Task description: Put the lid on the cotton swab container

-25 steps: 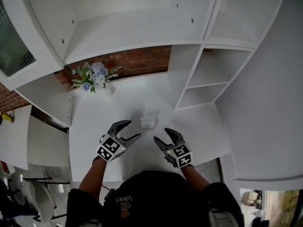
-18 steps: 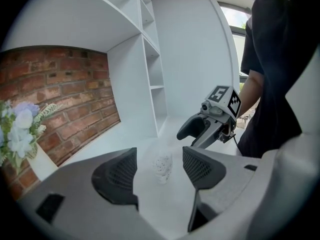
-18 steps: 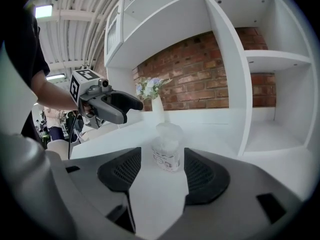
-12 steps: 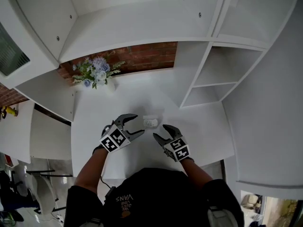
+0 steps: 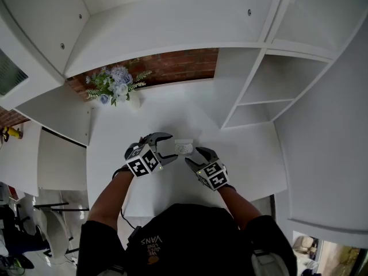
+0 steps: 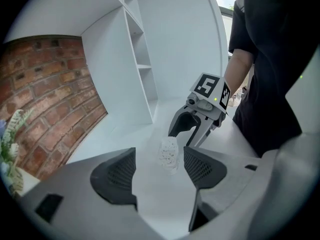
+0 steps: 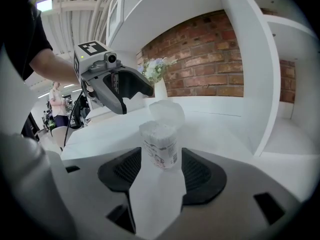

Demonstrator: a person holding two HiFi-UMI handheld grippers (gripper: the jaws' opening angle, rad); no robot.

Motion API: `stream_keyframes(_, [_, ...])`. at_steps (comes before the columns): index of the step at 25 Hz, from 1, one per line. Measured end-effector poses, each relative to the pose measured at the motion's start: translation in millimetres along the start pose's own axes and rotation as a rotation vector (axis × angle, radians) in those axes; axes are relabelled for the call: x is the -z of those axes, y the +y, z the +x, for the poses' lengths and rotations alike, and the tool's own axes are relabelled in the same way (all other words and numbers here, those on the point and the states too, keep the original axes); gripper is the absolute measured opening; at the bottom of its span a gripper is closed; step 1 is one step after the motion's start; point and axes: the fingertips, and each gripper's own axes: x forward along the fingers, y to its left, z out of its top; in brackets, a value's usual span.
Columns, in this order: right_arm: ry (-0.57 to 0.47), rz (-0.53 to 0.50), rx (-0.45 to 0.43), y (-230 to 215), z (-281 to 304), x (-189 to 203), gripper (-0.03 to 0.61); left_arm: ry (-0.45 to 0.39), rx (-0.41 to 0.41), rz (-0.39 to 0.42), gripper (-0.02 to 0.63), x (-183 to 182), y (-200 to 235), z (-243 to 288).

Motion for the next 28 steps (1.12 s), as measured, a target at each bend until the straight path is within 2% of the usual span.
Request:
stream_keyframes(11, [0.009, -0.031, -0.013, -5.8, 8.6, 2.3, 0.204, 0.104, 0.120, 0.157, 0.282, 1.1, -8.9, 24.6])
stream_keyframes(18, [0.012, -0.034, -0.026, -3.4, 11.8, 4.4, 0.179, 0.129, 0.148, 0.201, 0.282, 1.7, -16.9, 30.2])
stream_keyframes(28, [0.009, -0.013, -0.025, -3.4, 12.3, 5.0, 0.179, 0.166, 0.174, 0.270, 0.282, 4.3, -30.4, 27.6])
